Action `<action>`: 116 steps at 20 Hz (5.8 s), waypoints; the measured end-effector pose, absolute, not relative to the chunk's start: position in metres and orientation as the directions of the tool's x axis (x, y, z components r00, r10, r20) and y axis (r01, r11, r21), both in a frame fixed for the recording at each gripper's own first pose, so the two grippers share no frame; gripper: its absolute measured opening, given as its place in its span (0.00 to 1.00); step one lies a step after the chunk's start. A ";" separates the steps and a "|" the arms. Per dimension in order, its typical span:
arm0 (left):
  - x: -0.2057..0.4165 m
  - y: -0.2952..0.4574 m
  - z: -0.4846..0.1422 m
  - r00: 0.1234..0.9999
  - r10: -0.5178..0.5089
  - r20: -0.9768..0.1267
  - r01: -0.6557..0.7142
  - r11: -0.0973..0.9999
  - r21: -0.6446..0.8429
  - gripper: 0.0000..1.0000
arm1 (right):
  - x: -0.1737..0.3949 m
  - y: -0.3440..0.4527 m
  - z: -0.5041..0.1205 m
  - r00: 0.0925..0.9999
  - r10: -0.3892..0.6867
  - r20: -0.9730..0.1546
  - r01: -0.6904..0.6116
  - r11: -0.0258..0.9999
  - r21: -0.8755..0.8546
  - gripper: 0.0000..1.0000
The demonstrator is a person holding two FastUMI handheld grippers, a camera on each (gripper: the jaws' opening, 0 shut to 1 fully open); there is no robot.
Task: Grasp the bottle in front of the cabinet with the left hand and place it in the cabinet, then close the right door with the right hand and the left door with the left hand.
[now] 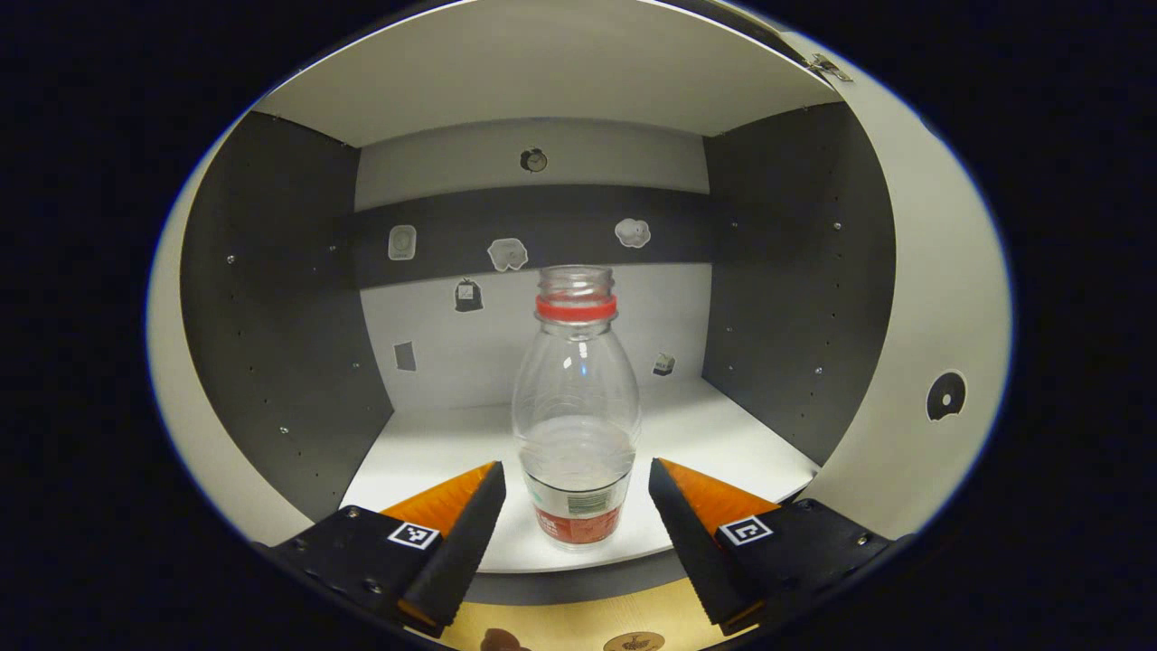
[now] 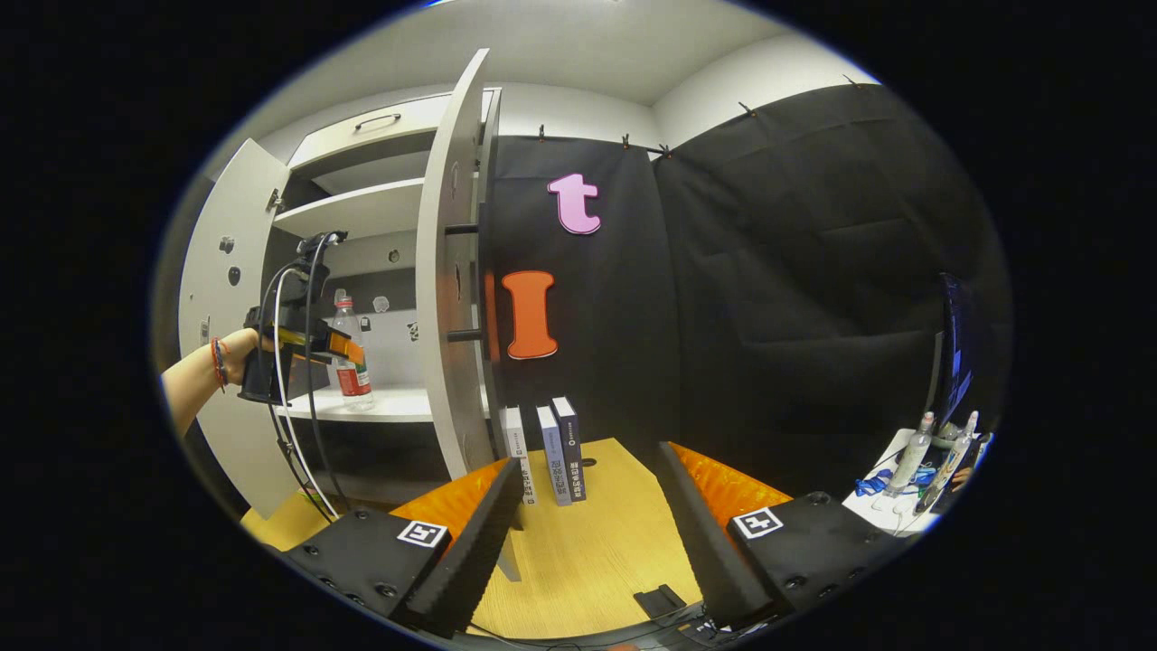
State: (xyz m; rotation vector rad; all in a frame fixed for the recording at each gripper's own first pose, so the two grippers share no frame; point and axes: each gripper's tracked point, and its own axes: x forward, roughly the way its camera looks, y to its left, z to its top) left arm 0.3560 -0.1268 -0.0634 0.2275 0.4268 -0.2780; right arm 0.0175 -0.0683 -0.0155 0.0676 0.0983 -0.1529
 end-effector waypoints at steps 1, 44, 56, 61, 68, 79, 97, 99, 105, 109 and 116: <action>0.355 -0.124 -0.059 0.881 -0.211 -0.424 0.303 0.939 0.162 0.97 | 0.017 -0.068 -0.015 0.984 -0.148 -0.102 0.155 0.986 0.057 0.98; 0.048 0.030 0.024 0.984 -0.147 -0.096 0.148 0.989 -0.003 0.95 | 0.099 -0.020 -0.023 0.996 -0.040 -0.075 0.038 0.999 -0.025 0.89; 0.051 0.040 0.021 0.988 -0.113 -0.107 0.114 0.994 0.001 0.95 | 0.104 0.047 -0.024 0.990 0.117 -0.073 -0.118 0.993 -0.011 0.92; 0.051 0.053 0.023 0.991 -0.088 -0.097 0.088 0.996 -0.005 0.95 | 0.111 0.070 -0.024 0.984 0.162 -0.071 -0.163 0.986 -0.015 0.95; 0.048 0.070 0.027 0.995 -0.059 -0.080 0.060 0.998 0.007 0.95 | 0.121 0.093 -0.026 0.977 0.202 -0.066 -0.204 0.979 -0.011 0.92; 0.049 0.102 0.025 0.997 -0.007 -0.072 0.007 1.000 -0.004 0.95 | 0.166 0.113 -0.036 0.979 0.192 -0.071 -0.194 0.980 -0.036 0.85; 0.062 0.201 0.000 0.984 0.144 -0.106 -0.146 0.989 -0.014 0.95 | 0.235 0.177 -0.054 0.974 0.213 -0.083 -0.219 0.972 -0.079 0.95; 0.074 0.205 -0.004 0.985 0.135 -0.105 -0.136 0.991 -0.007 0.95 | 0.240 0.183 -0.054 0.975 0.208 -0.081 -0.215 0.973 -0.089 0.95; 0.099 0.210 -0.020 0.985 0.099 -0.139 -0.105 0.994 -0.031 0.95 | 0.243 0.197 -0.055 0.972 0.220 -0.086 -0.228 0.969 -0.097 0.95; 0.110 0.202 -0.021 0.985 0.089 -0.146 -0.089 0.996 0.009 0.95 | 0.243 0.201 -0.056 0.975 0.206 -0.087 -0.214 0.972 -0.100 0.95; 0.114 0.202 -0.021 0.983 0.067 -0.170 -0.069 0.998 -0.008 0.95 | 0.166 0.169 0.025 0.981 0.192 -0.018 -0.193 0.975 -0.108 0.95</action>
